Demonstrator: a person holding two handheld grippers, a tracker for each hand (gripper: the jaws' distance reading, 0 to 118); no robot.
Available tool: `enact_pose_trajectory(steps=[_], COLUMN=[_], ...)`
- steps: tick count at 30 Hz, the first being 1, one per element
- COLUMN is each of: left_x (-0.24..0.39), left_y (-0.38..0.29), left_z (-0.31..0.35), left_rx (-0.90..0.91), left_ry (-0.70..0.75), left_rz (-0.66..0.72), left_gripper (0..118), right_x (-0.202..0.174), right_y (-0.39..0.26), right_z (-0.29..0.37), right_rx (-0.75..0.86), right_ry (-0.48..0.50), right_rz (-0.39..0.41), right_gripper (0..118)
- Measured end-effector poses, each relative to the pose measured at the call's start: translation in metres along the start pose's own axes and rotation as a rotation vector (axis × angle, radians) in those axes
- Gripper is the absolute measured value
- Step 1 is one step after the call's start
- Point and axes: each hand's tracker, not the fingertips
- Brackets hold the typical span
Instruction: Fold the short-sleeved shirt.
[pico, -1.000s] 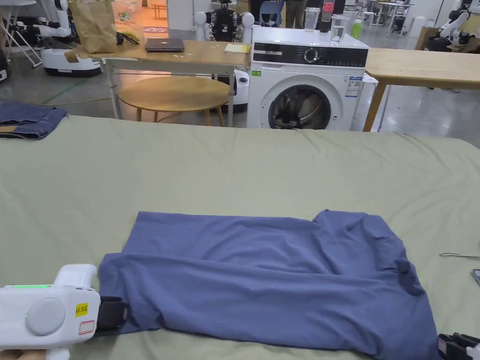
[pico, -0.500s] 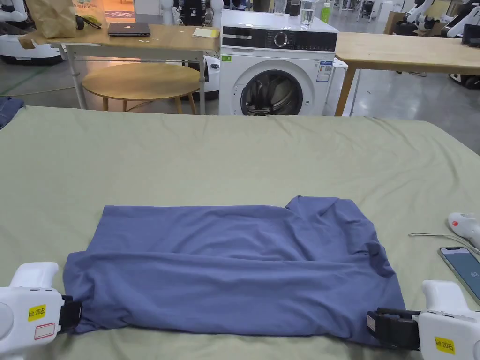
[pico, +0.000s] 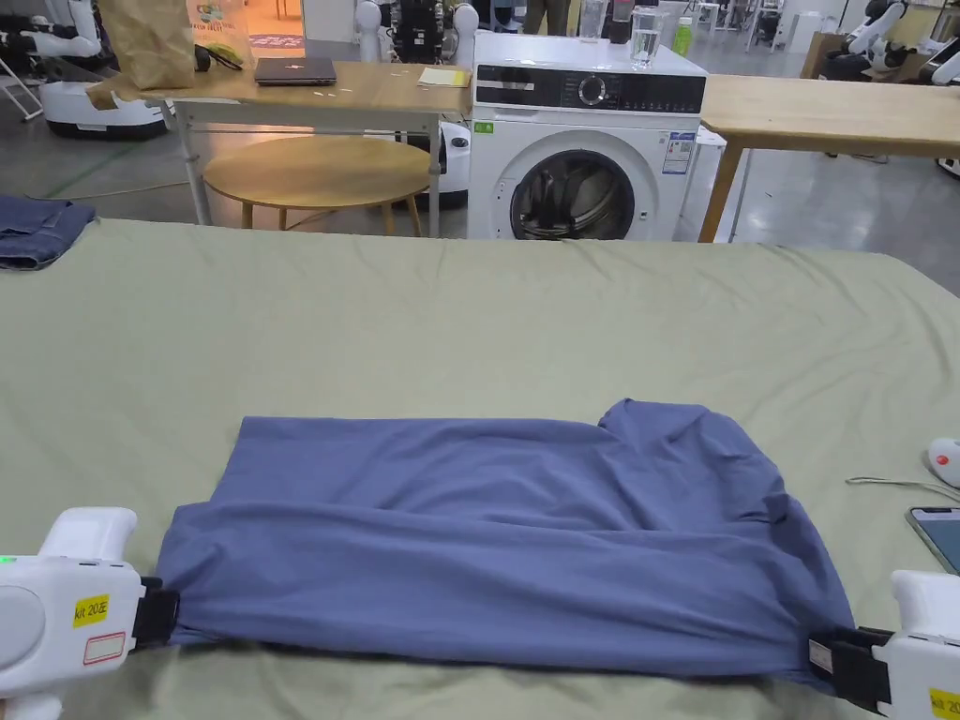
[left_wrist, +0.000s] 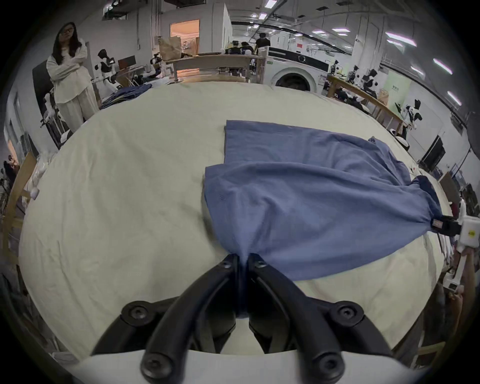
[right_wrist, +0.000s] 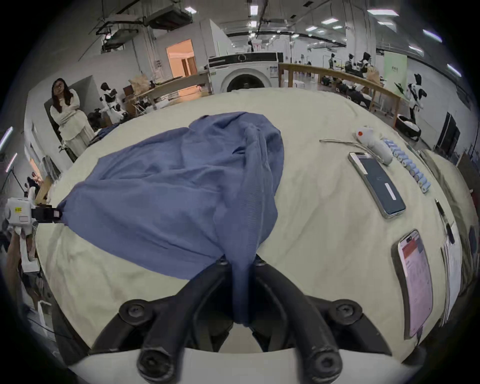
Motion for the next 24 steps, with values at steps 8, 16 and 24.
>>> enact_pose_trajectory(steps=[8,16,24], left_x=[-0.003,-0.011,-0.012], left_y=[-0.042,-0.103,-0.124], left_z=[0.038,0.078,0.078], left_rx=[-0.001,-0.002,-0.019], left_ry=[0.012,-0.004,-0.004], left_rz=[-0.013,0.03,0.063], left_gripper=[1,1,1], right_x=[-0.002,0.0,-0.002], right_y=[-0.036,-0.098,-0.109], right_z=[0.036,0.077,0.078], right_rx=[-0.002,-0.016,-0.02], right_ry=[0.02,0.032,0.021], right_rz=[0.006,-0.01,-0.01], right_gripper=[6,6,6])
